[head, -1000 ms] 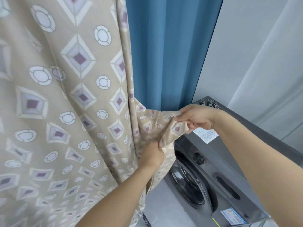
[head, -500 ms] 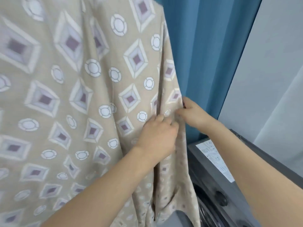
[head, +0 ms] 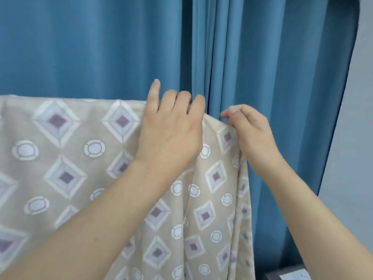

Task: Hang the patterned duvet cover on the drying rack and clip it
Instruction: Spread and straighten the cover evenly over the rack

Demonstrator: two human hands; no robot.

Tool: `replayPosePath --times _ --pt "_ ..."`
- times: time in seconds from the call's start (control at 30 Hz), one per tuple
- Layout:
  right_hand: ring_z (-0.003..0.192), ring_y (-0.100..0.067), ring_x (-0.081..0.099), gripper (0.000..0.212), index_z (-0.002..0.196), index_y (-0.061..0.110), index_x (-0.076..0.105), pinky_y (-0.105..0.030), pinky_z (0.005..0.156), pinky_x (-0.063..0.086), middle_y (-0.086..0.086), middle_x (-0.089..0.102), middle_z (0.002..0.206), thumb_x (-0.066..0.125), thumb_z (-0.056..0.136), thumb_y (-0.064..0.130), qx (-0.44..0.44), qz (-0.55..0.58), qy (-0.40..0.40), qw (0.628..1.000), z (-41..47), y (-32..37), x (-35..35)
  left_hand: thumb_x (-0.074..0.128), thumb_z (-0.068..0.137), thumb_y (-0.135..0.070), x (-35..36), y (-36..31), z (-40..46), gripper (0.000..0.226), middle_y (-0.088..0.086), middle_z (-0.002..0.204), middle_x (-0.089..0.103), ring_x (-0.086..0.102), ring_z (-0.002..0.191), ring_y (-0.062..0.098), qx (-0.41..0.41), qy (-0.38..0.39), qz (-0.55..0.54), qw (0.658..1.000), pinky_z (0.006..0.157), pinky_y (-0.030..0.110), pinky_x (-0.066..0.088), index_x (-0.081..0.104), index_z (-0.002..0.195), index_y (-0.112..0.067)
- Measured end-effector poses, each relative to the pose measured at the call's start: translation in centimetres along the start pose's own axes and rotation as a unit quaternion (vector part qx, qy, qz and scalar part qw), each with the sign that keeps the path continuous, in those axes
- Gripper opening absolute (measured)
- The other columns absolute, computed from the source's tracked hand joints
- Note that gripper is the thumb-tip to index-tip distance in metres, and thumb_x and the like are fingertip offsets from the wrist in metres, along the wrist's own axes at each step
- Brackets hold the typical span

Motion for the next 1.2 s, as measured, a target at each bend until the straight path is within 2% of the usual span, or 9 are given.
replayPosePath --times 0.13,0.23,0.37,0.43,0.5,0.63,0.87,1.07,1.2 --pt "0.057 -0.013 0.041 0.058 0.064 0.007 0.045 -0.032 0.058 0.036 0.001 0.043 0.059 0.030 0.102 0.049 -0.041 -0.173 0.044 0.983 -0.1 1.0 1.3 0.061 0.085 -0.020 -0.7 1.0 0.8 0.012 0.004 0.091 0.062 0.056 0.077 0.030 -0.002 -0.008 -0.047 0.999 0.075 0.040 0.036 0.065 0.095 -0.017" --pt "0.053 -0.017 0.030 0.055 0.058 0.016 0.024 -0.032 0.054 0.027 0.005 0.030 0.052 0.024 0.102 0.048 -0.051 -0.298 0.025 0.953 -0.6 0.5 1.8 0.049 0.090 -0.035 -1.4 2.7 0.0 0.027 0.006 0.095 0.060 0.052 0.085 0.032 -0.053 -0.016 -0.029 0.998 0.080 0.041 0.031 0.063 0.100 -0.014" --pt "0.049 -0.015 0.028 0.054 0.056 0.018 0.022 -0.031 0.051 0.022 0.006 0.028 0.050 0.019 0.102 0.046 -0.083 -0.363 -0.030 0.928 -1.1 0.3 2.5 0.051 0.091 -0.039 -1.5 4.4 -2.1 0.040 0.010 0.110 0.056 0.048 0.097 0.034 -0.060 -0.059 -0.035 0.996 0.094 0.045 0.031 0.057 0.121 -0.013" --pt "0.048 -0.015 0.028 0.053 0.056 0.018 0.022 -0.031 0.050 0.020 0.006 0.028 0.050 0.015 0.099 0.049 -0.081 -0.362 -0.036 0.928 -1.0 0.7 3.0 0.055 0.091 -0.037 -1.8 4.8 -3.7 0.046 0.012 0.122 0.048 0.043 0.107 0.034 -0.067 -0.108 -0.055 0.990 0.100 0.051 0.029 0.046 0.130 -0.016" --pt "0.050 -0.014 0.029 0.050 0.057 0.021 0.022 -0.032 0.051 0.021 0.006 0.029 0.051 0.018 0.100 0.047 -0.098 -0.343 -0.037 0.933 -0.7 1.7 3.6 0.057 0.090 -0.040 -2.0 4.8 -5.4 0.041 0.011 0.116 0.045 0.040 0.101 0.032 -0.073 -0.116 -0.057 0.989 0.092 0.050 0.032 0.046 0.119 -0.014" --pt "0.055 -0.011 0.034 0.046 0.061 0.027 0.026 -0.033 0.055 0.030 0.009 0.033 0.055 0.027 0.104 0.044 -0.130 -0.271 0.003 0.954 0.1 4.0 6.0 0.053 0.094 -0.036 -0.1 4.3 -7.3 0.023 0.005 0.077 0.059 0.051 0.074 0.030 -0.052 0.000 -0.037 0.998 0.071 0.042 0.033 0.056 0.083 -0.016" --pt "0.050 -0.008 0.023 0.050 0.059 0.022 0.019 -0.028 0.051 0.019 0.009 0.022 0.050 0.031 0.104 0.041 -0.102 -0.209 -0.027 0.972 0.7 3.7 7.1 0.069 0.059 -0.017 -0.9 2.1 -7.2 0.014 0.007 0.047 0.055 0.055 0.048 0.024 0.038 0.157 -0.094 0.982 0.058 0.031 0.033 0.055 0.060 -0.017" --pt "0.052 -0.010 0.022 0.053 0.057 0.022 0.020 -0.033 0.051 0.022 0.009 0.022 0.051 0.034 0.103 0.044 -0.117 -0.192 -0.045 0.973 0.5 3.8 6.9 0.044 0.091 -0.036 -5.7 5.7 -3.1 0.029 0.006 0.098 0.058 0.048 0.088 0.031 -0.007 -0.026 -0.066 0.997 0.079 0.042 0.031 0.061 0.102 -0.015" --pt "0.052 -0.012 0.026 0.054 0.058 0.020 0.026 -0.035 0.052 0.026 0.009 0.025 0.051 0.033 0.098 0.055 -0.125 -0.197 -0.059 0.971 0.3 3.5 6.8 0.050 0.094 -0.026 -3.8 7.9 -1.0 0.016 0.005 0.090 0.055 0.049 0.081 0.030 0.004 -0.018 -0.048 0.999 0.075 0.041 0.033 0.060 0.091 -0.014"
Point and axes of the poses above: each hand's wrist, its own z-axis towards the middle knuckle, its own x-axis out of the palm, y = z × x, the point moved 5 cm from there along z, towards the middle knuckle
